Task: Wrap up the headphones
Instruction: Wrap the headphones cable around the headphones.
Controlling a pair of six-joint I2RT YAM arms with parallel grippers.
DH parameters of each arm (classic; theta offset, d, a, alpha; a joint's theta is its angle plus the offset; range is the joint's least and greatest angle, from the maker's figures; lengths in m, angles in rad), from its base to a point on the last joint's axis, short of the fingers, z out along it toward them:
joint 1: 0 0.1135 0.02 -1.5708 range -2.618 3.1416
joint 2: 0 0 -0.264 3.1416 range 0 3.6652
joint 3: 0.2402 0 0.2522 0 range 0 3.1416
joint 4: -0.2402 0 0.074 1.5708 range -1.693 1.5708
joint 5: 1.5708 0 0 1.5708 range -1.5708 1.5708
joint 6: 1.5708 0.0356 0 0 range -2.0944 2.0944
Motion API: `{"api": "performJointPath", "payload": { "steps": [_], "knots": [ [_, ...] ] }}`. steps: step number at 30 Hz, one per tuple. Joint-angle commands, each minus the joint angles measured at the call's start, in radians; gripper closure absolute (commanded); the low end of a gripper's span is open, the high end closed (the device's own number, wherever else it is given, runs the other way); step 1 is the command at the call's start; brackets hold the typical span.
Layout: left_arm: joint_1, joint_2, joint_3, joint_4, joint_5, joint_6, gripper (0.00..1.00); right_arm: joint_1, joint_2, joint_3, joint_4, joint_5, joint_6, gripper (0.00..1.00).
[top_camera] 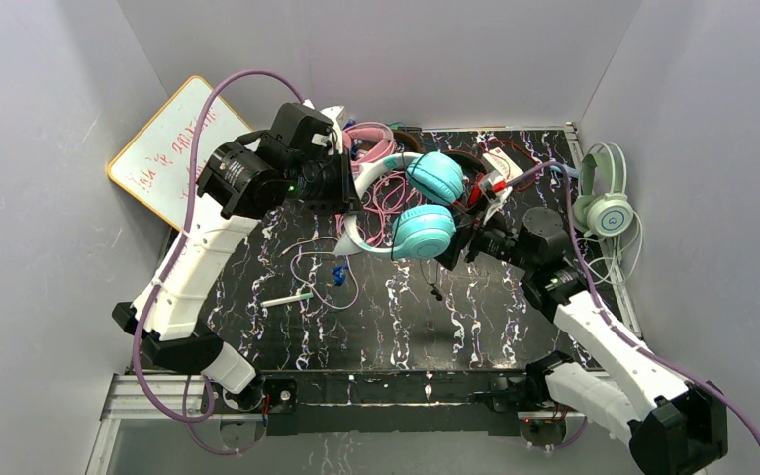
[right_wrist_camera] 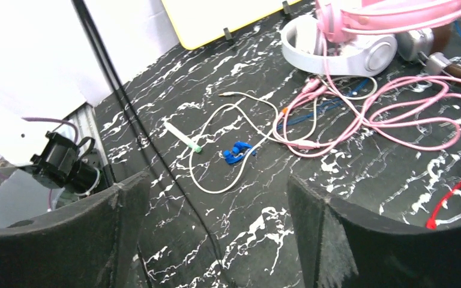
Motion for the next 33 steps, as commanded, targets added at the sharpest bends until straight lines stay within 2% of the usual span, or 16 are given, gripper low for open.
{"api": "performJointPath", "payload": {
  "steps": [1, 3, 5, 7, 10, 14, 18, 20, 23, 27, 28, 33],
  "knots": [
    [0.006, -0.031, 0.033, 0.029, 0.067, -0.028, 1.00, -0.001, 0.051, 0.052, 0.147, -0.142, -0.014, 0.16],
    [0.006, -0.037, 0.033, 0.033, 0.067, -0.032, 1.00, -0.001, 0.067, 0.052, 0.156, -0.183, -0.004, 0.32],
    [0.006, -0.038, 0.034, 0.042, 0.069, -0.040, 1.00, -0.001, 0.070, 0.034, 0.166, -0.191, 0.011, 0.55],
    [0.006, -0.036, 0.032, 0.059, 0.075, -0.052, 1.00, -0.001, 0.066, 0.003, 0.183, -0.179, 0.027, 0.72],
    [0.006, -0.029, 0.032, 0.092, 0.106, -0.070, 1.00, -0.001, 0.059, -0.056, 0.238, -0.168, 0.057, 0.77],
    [0.005, -0.034, -0.019, 0.186, 0.234, -0.104, 1.00, -0.001, 0.097, -0.130, 0.334, -0.138, 0.109, 0.84],
    [0.006, -0.050, -0.083, 0.223, 0.277, -0.114, 1.00, -0.002, 0.162, -0.120, 0.360, -0.131, 0.130, 0.95],
    [0.005, -0.057, -0.098, 0.207, 0.261, -0.106, 1.00, -0.001, 0.178, -0.108, 0.360, -0.127, 0.131, 0.94],
    [0.005, -0.078, -0.115, 0.205, 0.247, -0.109, 1.00, -0.001, 0.185, -0.104, 0.363, -0.137, 0.122, 0.85],
    [0.005, -0.084, -0.097, 0.197, 0.235, -0.112, 1.00, -0.001, 0.183, -0.118, 0.369, -0.157, 0.108, 0.62],
    [0.005, -0.081, -0.085, 0.190, 0.232, -0.113, 1.00, -0.001, 0.182, -0.124, 0.374, -0.160, 0.108, 0.59],
    [0.006, -0.060, -0.027, 0.141, 0.198, -0.102, 1.00, -0.001, 0.176, -0.137, 0.376, -0.173, 0.107, 0.58]
  ]
}}
